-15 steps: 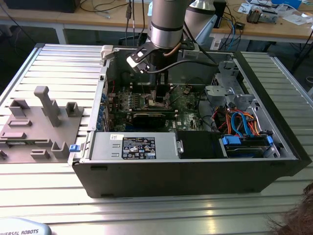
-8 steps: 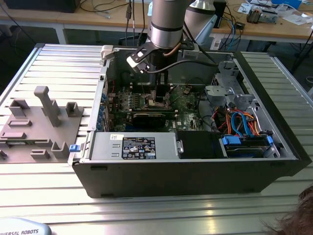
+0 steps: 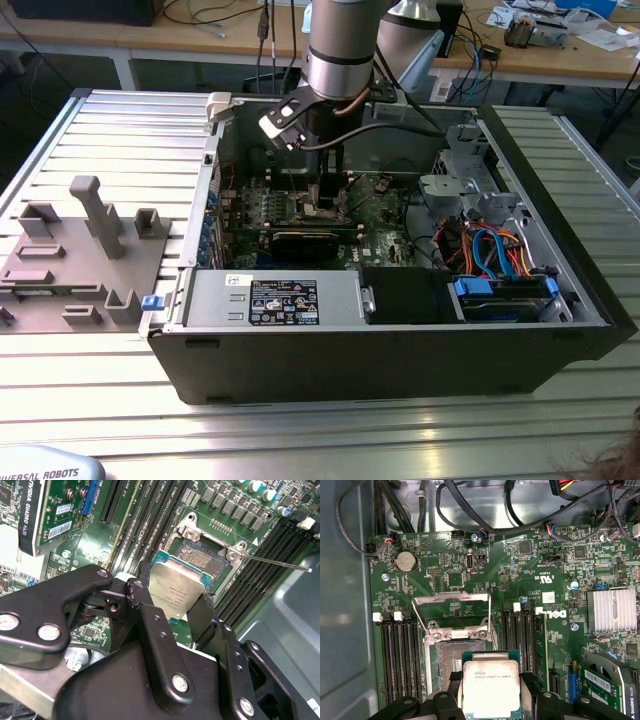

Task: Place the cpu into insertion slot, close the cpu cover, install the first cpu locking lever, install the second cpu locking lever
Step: 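Place the cpu into insertion slot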

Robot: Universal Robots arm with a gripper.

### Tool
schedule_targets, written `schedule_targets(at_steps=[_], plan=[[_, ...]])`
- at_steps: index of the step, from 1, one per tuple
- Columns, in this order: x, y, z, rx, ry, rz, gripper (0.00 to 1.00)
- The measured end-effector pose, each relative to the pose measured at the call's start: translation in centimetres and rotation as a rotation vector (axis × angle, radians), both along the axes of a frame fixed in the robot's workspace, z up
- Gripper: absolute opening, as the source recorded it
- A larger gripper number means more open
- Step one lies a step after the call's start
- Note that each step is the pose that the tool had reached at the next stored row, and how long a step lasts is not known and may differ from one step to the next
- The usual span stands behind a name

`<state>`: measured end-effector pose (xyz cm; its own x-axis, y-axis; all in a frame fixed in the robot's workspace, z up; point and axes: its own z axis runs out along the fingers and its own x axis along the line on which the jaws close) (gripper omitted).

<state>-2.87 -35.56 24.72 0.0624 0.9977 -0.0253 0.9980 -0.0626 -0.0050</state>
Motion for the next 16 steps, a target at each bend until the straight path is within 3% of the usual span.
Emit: schedule_targets(at_steps=[16], plan=[[0.0, 0.06, -0.6, 0.0, -0.0001, 0.0, 0.54]])
